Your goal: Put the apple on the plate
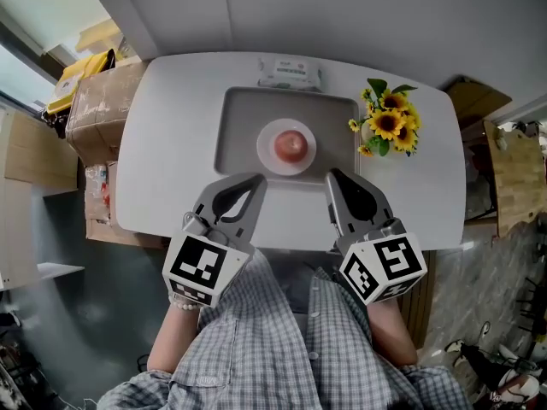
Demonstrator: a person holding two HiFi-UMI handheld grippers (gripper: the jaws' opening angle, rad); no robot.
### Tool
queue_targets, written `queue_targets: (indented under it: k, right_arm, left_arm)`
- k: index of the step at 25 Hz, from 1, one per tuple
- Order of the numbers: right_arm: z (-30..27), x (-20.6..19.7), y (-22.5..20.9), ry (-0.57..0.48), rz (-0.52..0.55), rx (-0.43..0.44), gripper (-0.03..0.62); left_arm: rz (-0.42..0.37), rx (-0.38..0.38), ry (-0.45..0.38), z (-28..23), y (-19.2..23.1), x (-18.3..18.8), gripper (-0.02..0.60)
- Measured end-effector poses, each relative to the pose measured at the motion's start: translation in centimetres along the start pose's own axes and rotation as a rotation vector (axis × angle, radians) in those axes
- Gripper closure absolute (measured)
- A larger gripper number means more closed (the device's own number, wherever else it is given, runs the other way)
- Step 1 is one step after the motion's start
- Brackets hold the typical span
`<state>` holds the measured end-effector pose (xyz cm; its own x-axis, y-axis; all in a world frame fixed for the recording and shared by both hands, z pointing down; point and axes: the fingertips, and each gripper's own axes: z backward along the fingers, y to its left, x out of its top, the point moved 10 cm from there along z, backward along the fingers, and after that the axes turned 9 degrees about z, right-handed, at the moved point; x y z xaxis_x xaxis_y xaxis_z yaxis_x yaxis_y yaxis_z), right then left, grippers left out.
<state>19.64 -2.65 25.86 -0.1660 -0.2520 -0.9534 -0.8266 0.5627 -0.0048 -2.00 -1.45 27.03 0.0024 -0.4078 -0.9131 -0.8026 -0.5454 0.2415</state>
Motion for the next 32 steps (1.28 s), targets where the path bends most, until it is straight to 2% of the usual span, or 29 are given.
queue_targets:
  k: [6, 16, 21, 32]
  right_arm:
    - [0.2, 0.3, 1.4, -0.015, 0.080, 0.022, 0.571]
    - [0.5, 0.5, 2.1, -0.040, 0.089, 0.051, 0.571]
    - [0.5, 0.8, 2.5, -0.030, 0.178, 0.033, 0.571]
    - [0.2, 0.5, 2.4, -0.024, 0.165, 0.054, 0.571]
  left_arm:
    - [-0.038, -0.022, -0.001, 0.4, -1.2, 0.2, 0.574]
    - [-0.064, -0.039, -0.005, 0.4, -1.9, 0.4, 0.574]
    - [-0.099, -0.035, -0.013, 0.2, -2.3, 0.8, 0.574]
    - [-0.119, -0.006, -0.017, 0.2, -2.6, 0.9, 0.574]
